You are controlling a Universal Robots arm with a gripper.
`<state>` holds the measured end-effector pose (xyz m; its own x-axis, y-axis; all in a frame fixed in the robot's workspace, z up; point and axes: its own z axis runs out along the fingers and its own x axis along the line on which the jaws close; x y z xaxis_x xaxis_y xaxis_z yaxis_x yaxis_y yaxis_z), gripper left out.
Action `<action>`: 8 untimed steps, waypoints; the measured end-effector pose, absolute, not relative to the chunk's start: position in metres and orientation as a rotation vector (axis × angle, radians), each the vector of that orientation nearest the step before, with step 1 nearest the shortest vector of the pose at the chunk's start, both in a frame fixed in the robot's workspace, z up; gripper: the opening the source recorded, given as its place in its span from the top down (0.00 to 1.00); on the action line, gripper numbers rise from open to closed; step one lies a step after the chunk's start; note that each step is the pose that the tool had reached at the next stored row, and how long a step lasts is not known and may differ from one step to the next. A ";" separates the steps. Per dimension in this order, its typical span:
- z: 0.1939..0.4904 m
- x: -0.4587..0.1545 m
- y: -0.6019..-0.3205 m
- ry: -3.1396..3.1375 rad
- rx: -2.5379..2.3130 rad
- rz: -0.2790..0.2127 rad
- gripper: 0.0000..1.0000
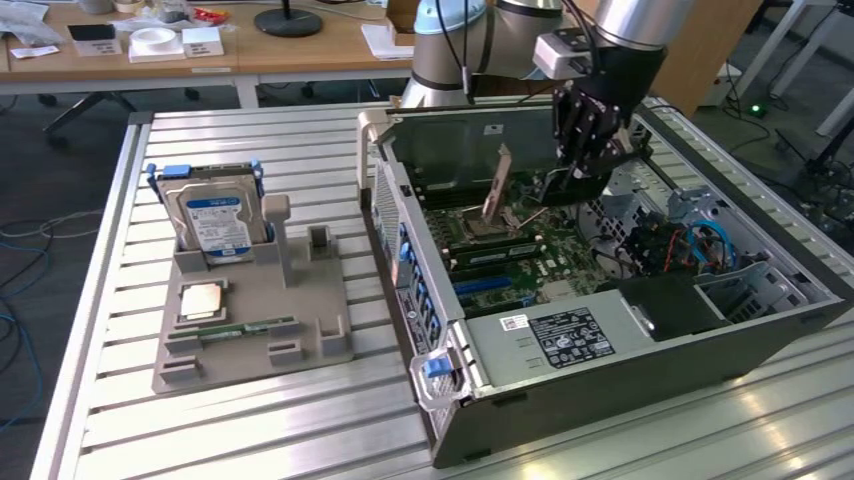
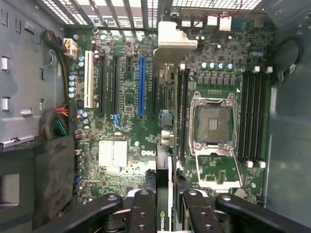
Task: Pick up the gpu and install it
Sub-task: 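Insert the gpu into the slot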
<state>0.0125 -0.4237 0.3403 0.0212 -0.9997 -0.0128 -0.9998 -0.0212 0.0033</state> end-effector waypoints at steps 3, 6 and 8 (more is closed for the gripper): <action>0.338 0.012 -0.428 2.193 -2.240 0.018 0.74; 0.336 0.011 -0.432 2.193 -2.240 0.018 0.74; 0.333 0.010 -0.434 2.192 -2.239 0.017 0.74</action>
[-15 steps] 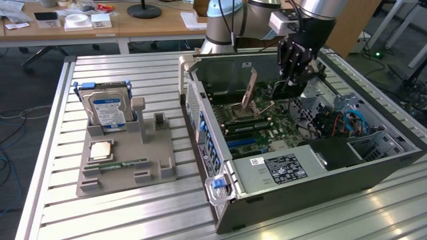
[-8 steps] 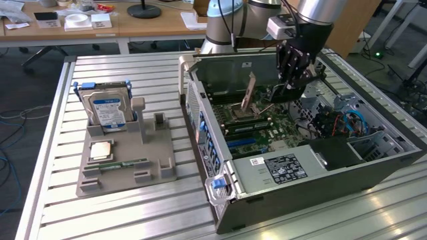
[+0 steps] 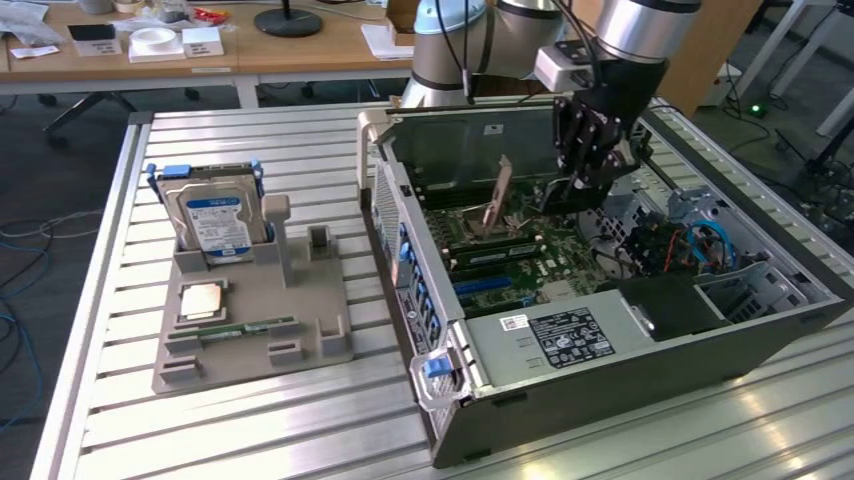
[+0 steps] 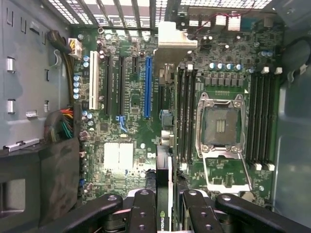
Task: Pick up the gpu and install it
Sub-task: 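Insert the gpu into the slot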
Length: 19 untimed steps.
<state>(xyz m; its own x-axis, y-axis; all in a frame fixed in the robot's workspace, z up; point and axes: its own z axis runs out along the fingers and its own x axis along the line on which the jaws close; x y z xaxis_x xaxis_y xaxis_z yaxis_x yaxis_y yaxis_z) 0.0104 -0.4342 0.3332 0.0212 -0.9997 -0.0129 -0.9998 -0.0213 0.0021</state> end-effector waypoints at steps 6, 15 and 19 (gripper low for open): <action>0.326 0.006 -0.438 2.190 -2.237 0.010 0.74; 0.312 -0.004 -0.440 2.186 -2.234 0.003 0.74; 0.308 -0.010 -0.441 2.183 -2.231 -0.004 0.74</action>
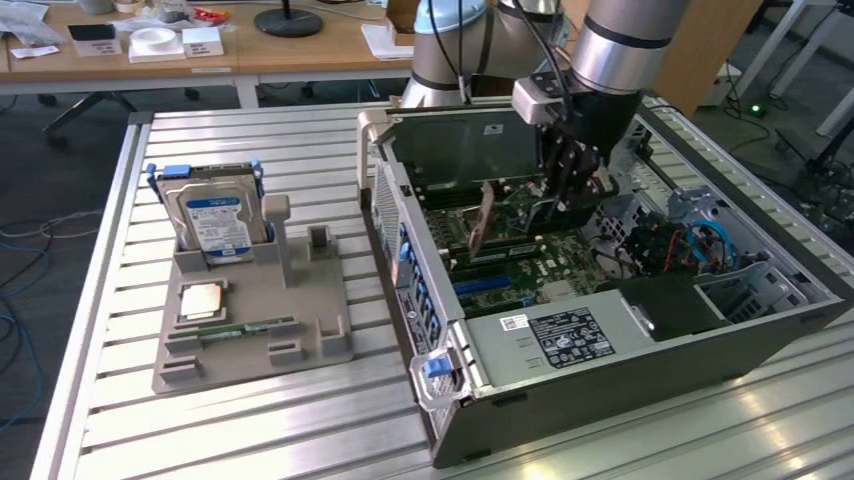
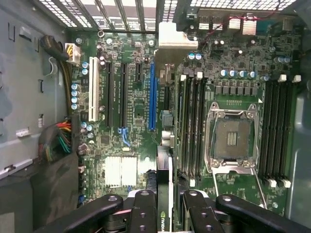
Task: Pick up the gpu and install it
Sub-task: 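Insert the gpu into the slot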
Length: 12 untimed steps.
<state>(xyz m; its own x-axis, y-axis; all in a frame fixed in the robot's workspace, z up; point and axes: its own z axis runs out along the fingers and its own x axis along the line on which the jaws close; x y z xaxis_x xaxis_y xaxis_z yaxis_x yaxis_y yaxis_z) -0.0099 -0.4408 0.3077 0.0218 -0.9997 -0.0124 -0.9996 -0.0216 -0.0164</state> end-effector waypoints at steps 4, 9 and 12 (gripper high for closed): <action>0.304 -0.013 -0.444 2.182 -2.230 -0.007 0.74; 0.299 -0.016 -0.447 2.181 -2.229 -0.008 0.74; 0.299 -0.017 -0.447 2.181 -2.230 -0.008 0.74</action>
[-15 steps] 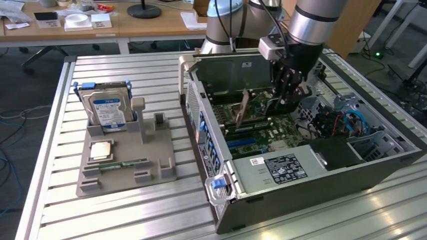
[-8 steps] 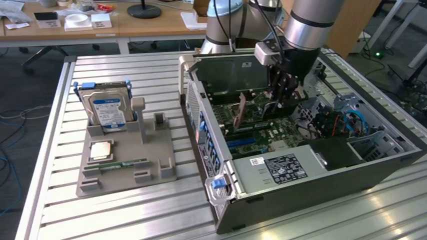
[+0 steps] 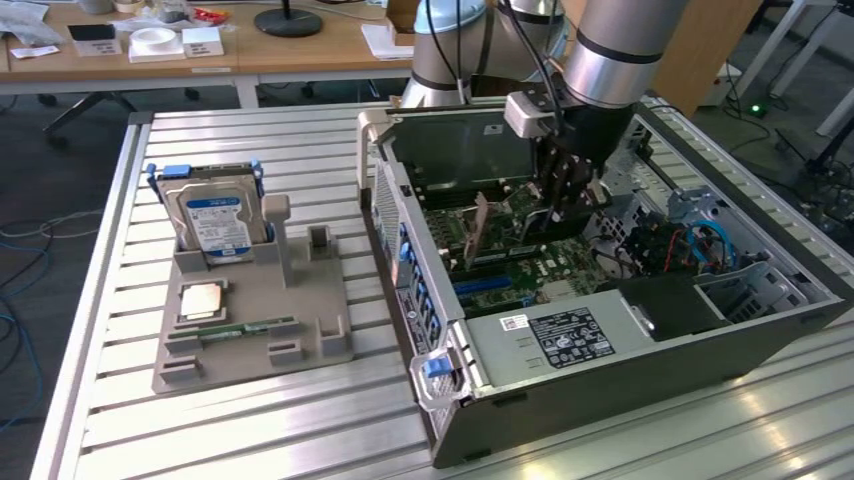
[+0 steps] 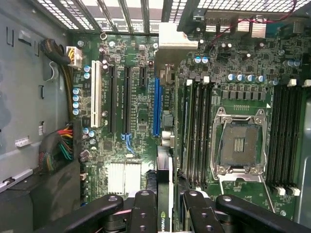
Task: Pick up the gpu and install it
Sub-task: 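Insert the gpu into the slot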
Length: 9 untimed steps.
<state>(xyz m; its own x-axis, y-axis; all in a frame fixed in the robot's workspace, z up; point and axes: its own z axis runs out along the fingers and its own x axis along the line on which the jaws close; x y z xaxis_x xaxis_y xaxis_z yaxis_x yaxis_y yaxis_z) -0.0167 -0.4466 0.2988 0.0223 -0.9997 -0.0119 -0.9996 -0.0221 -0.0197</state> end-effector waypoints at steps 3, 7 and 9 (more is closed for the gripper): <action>0.298 -0.019 -0.447 2.181 -2.229 -0.008 0.74; 0.296 -0.024 -0.447 2.181 -2.229 -0.008 0.74; 0.296 -0.025 -0.447 2.181 -2.230 -0.008 0.74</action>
